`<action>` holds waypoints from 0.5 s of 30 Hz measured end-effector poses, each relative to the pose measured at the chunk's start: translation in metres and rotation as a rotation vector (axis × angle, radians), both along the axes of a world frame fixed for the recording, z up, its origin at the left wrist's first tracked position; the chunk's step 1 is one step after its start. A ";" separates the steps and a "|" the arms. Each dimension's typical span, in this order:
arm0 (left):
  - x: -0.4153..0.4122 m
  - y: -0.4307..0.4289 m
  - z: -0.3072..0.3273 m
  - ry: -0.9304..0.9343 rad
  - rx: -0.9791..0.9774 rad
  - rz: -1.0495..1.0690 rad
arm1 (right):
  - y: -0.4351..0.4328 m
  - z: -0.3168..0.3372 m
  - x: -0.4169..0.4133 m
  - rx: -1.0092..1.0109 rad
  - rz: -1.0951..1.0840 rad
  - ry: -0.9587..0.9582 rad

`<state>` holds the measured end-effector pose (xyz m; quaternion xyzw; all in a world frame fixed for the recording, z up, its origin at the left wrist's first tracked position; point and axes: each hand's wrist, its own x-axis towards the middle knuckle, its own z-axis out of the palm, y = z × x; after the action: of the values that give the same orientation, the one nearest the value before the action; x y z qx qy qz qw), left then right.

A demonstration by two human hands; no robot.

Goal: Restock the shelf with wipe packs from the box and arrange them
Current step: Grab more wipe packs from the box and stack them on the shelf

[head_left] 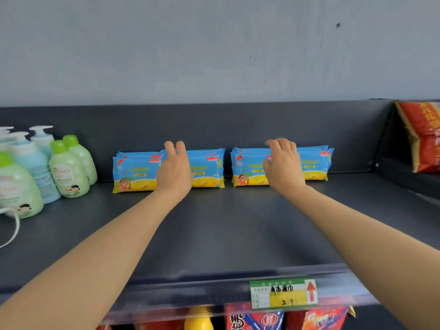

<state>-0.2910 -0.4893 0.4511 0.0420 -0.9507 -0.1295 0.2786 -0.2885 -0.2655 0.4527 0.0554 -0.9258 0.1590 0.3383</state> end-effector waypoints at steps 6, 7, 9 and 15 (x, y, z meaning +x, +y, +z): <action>0.039 0.024 0.020 -0.082 -0.004 -0.216 | -0.014 0.009 0.028 -0.084 0.097 0.029; 0.047 0.031 0.022 -0.101 0.045 -0.271 | -0.014 0.009 0.035 -0.109 0.105 0.036; 0.065 0.048 0.025 -0.123 0.131 -0.384 | -0.013 0.008 0.049 -0.157 0.095 0.044; 0.117 0.107 0.027 -0.117 0.185 -0.717 | 0.023 -0.005 0.115 -0.335 -0.082 0.045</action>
<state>-0.1738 -0.3821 0.4777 -0.2611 -0.9036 -0.3018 0.1556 -0.1736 -0.2420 0.4473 -0.0359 -0.8801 0.2959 0.3697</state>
